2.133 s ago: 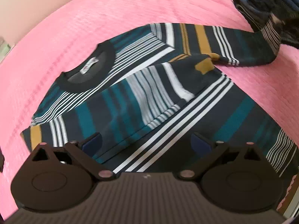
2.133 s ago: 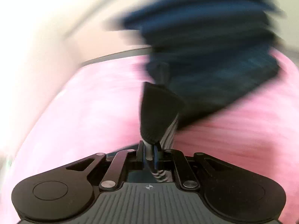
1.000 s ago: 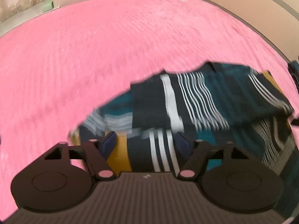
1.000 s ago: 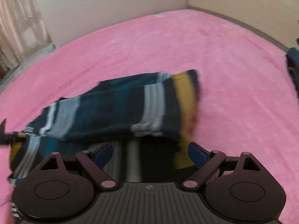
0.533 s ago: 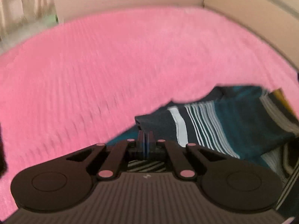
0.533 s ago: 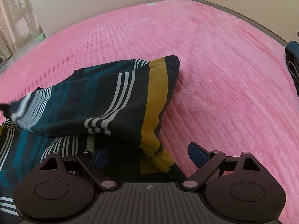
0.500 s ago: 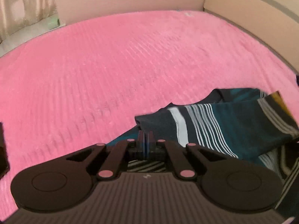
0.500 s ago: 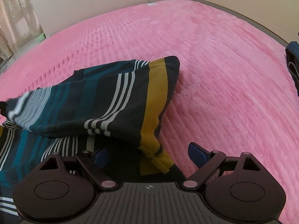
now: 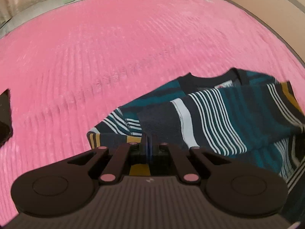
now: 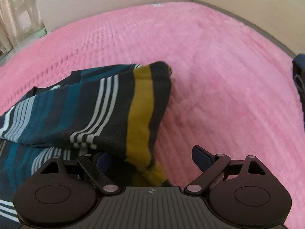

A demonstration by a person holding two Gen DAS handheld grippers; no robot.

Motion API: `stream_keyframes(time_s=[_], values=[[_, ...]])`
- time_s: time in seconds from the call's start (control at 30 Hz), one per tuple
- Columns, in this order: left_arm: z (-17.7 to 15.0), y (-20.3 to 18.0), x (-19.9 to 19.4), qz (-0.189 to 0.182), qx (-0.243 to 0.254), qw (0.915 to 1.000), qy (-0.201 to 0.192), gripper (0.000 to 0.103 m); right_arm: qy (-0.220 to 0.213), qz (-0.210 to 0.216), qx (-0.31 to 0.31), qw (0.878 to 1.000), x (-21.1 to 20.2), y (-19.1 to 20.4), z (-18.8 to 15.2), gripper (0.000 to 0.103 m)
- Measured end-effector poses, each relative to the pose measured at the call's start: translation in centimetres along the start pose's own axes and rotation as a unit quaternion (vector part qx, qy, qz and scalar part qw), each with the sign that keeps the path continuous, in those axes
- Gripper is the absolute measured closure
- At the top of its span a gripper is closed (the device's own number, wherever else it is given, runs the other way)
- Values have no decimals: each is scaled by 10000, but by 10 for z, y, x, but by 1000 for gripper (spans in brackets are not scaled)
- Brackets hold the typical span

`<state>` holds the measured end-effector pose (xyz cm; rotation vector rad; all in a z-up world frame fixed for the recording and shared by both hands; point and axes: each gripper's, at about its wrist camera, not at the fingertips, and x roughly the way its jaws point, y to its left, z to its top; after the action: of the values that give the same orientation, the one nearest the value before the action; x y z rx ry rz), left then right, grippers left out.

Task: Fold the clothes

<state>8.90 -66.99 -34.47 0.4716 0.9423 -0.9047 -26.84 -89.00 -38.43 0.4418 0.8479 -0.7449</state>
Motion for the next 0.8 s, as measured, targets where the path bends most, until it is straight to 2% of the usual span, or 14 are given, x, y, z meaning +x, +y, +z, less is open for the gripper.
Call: stream_keyframes(time_s=[0.1, 0.23, 0.37, 0.4, 0.5, 0.6, 0.8], values=[[3, -1, -2, -54, 134, 9999, -87, 103, -412, -628, -169, 9970, -7, -4, 5, 12], [-3, -9, 2, -104, 301, 9995, 55, 103, -154, -1001, -308, 9944, 4, -6, 0, 11], [-17, -18, 3, -285, 481, 9982, 204, 103, -321, -1552, -398, 9866, 1, -9, -7, 11], [-21, -21, 4, -309, 544, 9978, 230, 103, -286, -1568, -295, 9868, 1, -12, -9, 10], [-27, -25, 8, -243, 687, 9971, 233, 103, 50, -1259, 81, 9920, 8, -18, -12, 10], [-26, -25, 7, -222, 644, 9975, 188, 103, 65, -1083, 29, 9941, 1, -17, -12, 10], [-20, -26, -7, -189, 918, 9951, -307, 103, 248, -984, -49, 9948, -4, -14, -21, 8]])
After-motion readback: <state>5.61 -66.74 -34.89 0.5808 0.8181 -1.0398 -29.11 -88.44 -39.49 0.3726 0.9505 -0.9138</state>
